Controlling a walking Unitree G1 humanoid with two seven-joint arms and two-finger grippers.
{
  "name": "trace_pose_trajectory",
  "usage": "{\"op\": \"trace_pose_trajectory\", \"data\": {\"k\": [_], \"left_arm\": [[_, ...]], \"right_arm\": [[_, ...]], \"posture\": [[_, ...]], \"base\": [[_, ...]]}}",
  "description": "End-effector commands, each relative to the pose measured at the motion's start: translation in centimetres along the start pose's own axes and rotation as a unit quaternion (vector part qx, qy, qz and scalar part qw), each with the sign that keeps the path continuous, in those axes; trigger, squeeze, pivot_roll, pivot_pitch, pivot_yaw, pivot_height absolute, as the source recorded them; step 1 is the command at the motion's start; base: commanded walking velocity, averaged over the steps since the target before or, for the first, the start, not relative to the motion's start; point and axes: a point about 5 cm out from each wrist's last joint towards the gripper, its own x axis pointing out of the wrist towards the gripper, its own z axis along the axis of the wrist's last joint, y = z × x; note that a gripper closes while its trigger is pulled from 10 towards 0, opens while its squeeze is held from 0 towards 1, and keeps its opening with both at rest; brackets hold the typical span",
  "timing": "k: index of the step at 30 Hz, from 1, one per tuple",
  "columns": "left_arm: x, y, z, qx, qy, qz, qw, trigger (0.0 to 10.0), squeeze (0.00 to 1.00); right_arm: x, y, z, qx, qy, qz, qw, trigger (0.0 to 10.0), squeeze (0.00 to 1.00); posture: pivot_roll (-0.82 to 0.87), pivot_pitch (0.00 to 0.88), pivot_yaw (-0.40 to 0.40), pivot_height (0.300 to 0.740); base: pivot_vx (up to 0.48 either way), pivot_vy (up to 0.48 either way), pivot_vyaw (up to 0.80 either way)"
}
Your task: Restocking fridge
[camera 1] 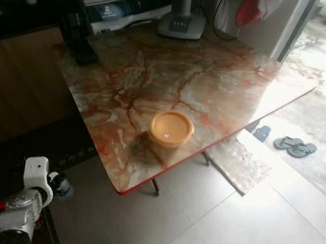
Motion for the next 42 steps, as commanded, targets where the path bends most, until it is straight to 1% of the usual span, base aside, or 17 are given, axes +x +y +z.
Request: {"op": "trace_pose_trajectory", "data": {"k": [1, 2, 4, 5, 6, 7, 9, 11, 13, 15, 18, 21, 25, 31, 35, 39, 42], "left_arm": [[-0.3, 0.5, -1.6, 0.016, 0.009, 0.024, 1.000, 10.0, 0.00], [-0.4, -0.1, -2.9, 0.017, 0.019, 0.021, 0.999, 10.0, 0.00], [-0.4, -0.5, -3.6, 0.010, 0.025, 0.016, 1.000, 10.0, 0.00], [-0.4, -0.9, -4.2, 0.004, 0.038, 0.016, 0.999, 10.0, 0.00], [-0.2, -1.9, -4.9, -0.008, 0.055, 0.011, 0.998, 10.0, 0.00], [-0.2, -1.9, -4.9, -0.008, 0.055, 0.011, 0.998, 10.0, 0.00], [0.0, -3.0, -5.1, 0.000, 0.056, -0.006, 0.998, 10.0, 0.00], [0.0, -4.0, -5.8, 0.045, 0.069, -0.027, 0.996, 10.0, 0.00], [0.0, -4.1, -6.1, 0.052, 0.077, -0.028, 0.995, 10.0, 0.00], [-0.5, -4.4, -7.6, 0.083, 0.107, -0.044, 0.990, 10.0, 0.00], [-0.9, -4.2, -8.6, 0.110, 0.130, -0.043, 0.984, 10.0, 0.00], [-1.2, -4.0, -9.3, 0.122, 0.141, -0.042, 0.982, 10.0, 0.00], [-1.5, -4.1, -9.9, 0.126, 0.149, -0.041, 0.980, 10.0, 0.00], [-1.8, -4.6, -10.8, 0.155, 0.167, -0.060, 0.972, 10.0, 0.00], [-1.9, -4.3, -10.9, 0.140, 0.169, -0.042, 0.975, 10.0, 0.00], [-2.0, -4.2, -11.1, 0.131, 0.173, -0.039, 0.976, 10.0, 0.00], [-2.2, -3.9, -11.3, 0.131, 0.177, -0.036, 0.975, 10.0, 0.00]], "right_arm": [[-0.1, -0.1, -0.6, 0.003, 0.009, -0.001, 1.000, 10.0, 0.00], [-0.1, -0.2, -0.6, 0.002, 0.008, -0.002, 1.000, 10.0, 0.00], [-0.2, -0.2, -0.6, 0.003, 0.009, -0.003, 1.000, 10.0, 0.00], [-0.2, -0.2, -0.6, 0.003, 0.009, -0.004, 1.000, 10.0, 0.00], [-0.2, -0.3, -0.6, 0.003, 0.010, -0.004, 1.000, 10.0, 0.00], [-0.2, -0.3, -0.6, 0.003, 0.010, -0.004, 1.000, 10.0, 0.00], [-0.2, -0.2, -0.7, 0.006, 0.010, -0.004, 1.000, 10.0, 0.00], [-0.2, -0.2, -0.7, 0.006, 0.011, -0.004, 1.000, 10.0, 0.00], [-0.2, -0.2, -0.7, 0.006, 0.011, -0.004, 1.000, 10.0, 0.00], [-0.1, -0.1, -0.7, 0.009, 0.008, -0.003, 1.000, 10.0, 0.00], [-0.2, -0.1, -0.8, 0.015, 0.007, -0.004, 1.000, 10.0, 0.00], [-0.2, -0.1, -0.9, 0.024, 0.006, -0.007, 1.000, 10.0, 0.00], [-0.2, -0.2, -0.9, 0.031, 0.005, -0.010, 0.999, 10.0, 0.00], [-0.2, -0.2, -0.9, 0.037, 0.004, -0.009, 0.999, 10.0, 0.00], [-0.2, -0.1, -0.9, 0.038, 0.002, -0.009, 0.999, 10.0, 0.00], [-0.3, -0.2, -1.0, 0.039, 0.001, -0.009, 0.999, 10.0, 0.00], [-0.3, -0.2, -1.1, 0.038, 0.002, -0.008, 0.999, 10.0, 0.00]], "posture": [[0.08, 0.093, 0.001, 0.740], [0.08, 0.094, -0.003, 0.740], [0.08, 0.095, -0.004, 0.740], [0.07, 0.096, -0.007, 0.740], [0.07, 0.096, -0.007, 0.740], [0.07, 0.096, -0.007, 0.740], [0.07, 0.098, -0.004, 0.740], [0.07, 0.098, -0.003, 0.740], [0.07, 0.098, -0.003, 0.740], [0.05, 0.094, 0.002, 0.740], [0.04, 0.095, 0.006, 0.740], [0.03, 0.098, 0.010, 0.740], [0.03, 0.105, 0.008, 0.740], [0.02, 0.108, 0.010, 0.740], [0.01, 0.110, 0.010, 0.740], [0.02, 0.110, 0.009, 0.740], [0.02, 0.109, 0.008, 0.740]], "base": [[0.000, 0.000, 0.00], [0.000, 0.000, 0.00], [0.000, 0.000, 0.00], [0.000, 0.000, 0.00], [0.000, 0.000, 0.00], [0.000, 0.000, 0.00], [0.000, 0.000, 0.00], [0.000, 0.000, 0.00], [0.000, 0.000, 0.00], [0.000, 0.000, 0.00], [0.000, 0.000, 0.00], [0.000, 0.000, 0.00], [0.000, 0.000, 0.00], [0.000, 0.000, 0.00], [0.000, 0.000, 0.00], [0.000, 0.000, 0.00], [0.000, 0.000, 0.00]]}}
